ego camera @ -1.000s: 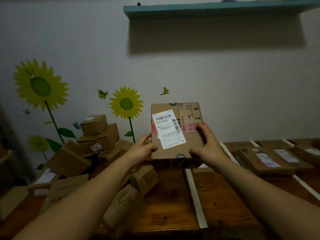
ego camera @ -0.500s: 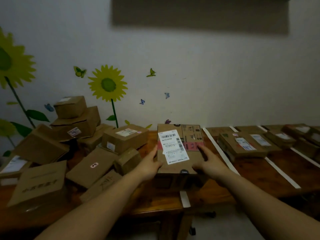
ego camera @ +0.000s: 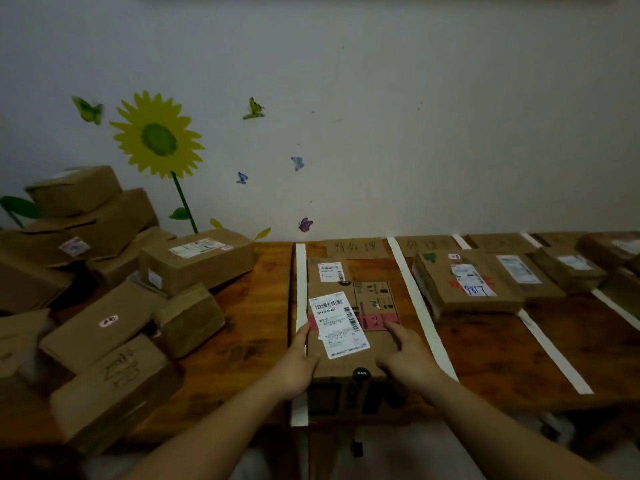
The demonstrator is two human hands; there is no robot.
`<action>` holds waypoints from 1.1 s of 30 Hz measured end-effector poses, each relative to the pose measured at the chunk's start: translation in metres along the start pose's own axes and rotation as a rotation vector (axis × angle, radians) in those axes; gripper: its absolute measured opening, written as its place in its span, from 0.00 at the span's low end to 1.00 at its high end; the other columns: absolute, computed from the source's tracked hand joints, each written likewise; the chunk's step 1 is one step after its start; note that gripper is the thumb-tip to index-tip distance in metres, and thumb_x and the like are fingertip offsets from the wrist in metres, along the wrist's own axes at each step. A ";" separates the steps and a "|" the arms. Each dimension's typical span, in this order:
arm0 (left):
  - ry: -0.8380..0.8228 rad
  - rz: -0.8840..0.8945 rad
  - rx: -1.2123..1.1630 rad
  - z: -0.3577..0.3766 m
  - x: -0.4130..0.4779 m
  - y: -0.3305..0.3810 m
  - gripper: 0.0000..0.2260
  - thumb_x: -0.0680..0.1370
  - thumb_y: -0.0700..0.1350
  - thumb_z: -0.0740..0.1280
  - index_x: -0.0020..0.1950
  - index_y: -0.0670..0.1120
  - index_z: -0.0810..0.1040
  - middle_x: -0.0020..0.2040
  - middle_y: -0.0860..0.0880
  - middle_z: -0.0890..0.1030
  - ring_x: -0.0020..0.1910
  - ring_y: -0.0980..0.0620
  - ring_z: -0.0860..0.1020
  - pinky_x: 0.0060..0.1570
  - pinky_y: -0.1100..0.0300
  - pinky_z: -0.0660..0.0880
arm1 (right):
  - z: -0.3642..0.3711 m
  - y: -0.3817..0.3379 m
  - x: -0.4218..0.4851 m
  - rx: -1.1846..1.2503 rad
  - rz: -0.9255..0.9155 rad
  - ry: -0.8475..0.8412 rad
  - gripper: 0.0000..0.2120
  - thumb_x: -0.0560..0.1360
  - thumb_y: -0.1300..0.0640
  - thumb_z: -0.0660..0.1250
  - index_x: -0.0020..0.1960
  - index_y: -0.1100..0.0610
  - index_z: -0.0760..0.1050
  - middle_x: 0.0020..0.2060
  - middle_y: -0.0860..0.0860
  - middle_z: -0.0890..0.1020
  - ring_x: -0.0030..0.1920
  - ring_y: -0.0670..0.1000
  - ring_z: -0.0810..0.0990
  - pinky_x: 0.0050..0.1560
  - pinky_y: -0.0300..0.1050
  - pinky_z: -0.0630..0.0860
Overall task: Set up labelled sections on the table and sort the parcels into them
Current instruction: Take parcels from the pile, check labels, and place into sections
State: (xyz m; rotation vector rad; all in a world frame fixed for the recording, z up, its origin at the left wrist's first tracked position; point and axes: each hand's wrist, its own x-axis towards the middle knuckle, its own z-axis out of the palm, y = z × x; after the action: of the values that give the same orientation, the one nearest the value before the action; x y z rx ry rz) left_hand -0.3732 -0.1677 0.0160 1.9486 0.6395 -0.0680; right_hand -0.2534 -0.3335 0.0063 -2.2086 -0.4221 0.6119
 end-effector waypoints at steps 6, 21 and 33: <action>0.027 -0.051 0.035 0.007 0.006 0.008 0.26 0.82 0.42 0.57 0.77 0.51 0.49 0.73 0.47 0.65 0.62 0.55 0.69 0.44 0.78 0.68 | -0.006 0.006 0.010 -0.031 -0.057 -0.056 0.36 0.75 0.60 0.68 0.77 0.49 0.55 0.73 0.51 0.59 0.69 0.54 0.66 0.64 0.49 0.72; 0.057 -0.103 0.447 -0.029 0.011 0.000 0.35 0.77 0.60 0.62 0.78 0.56 0.47 0.79 0.50 0.47 0.77 0.47 0.50 0.74 0.48 0.53 | -0.007 -0.020 0.018 -0.384 -0.174 -0.024 0.36 0.72 0.39 0.65 0.75 0.43 0.54 0.77 0.50 0.51 0.76 0.55 0.51 0.74 0.59 0.56; 0.300 -0.132 0.451 -0.245 -0.037 -0.066 0.35 0.75 0.62 0.63 0.77 0.52 0.55 0.78 0.50 0.54 0.76 0.47 0.55 0.72 0.52 0.59 | 0.100 -0.191 0.030 -0.433 -0.414 -0.145 0.31 0.75 0.41 0.64 0.74 0.50 0.62 0.74 0.54 0.62 0.72 0.56 0.62 0.70 0.49 0.61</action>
State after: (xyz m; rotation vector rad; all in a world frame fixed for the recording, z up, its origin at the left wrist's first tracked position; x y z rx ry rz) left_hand -0.4917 0.0490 0.0860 2.3718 1.0203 -0.0001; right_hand -0.3029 -0.1380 0.0867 -2.3763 -1.1455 0.4855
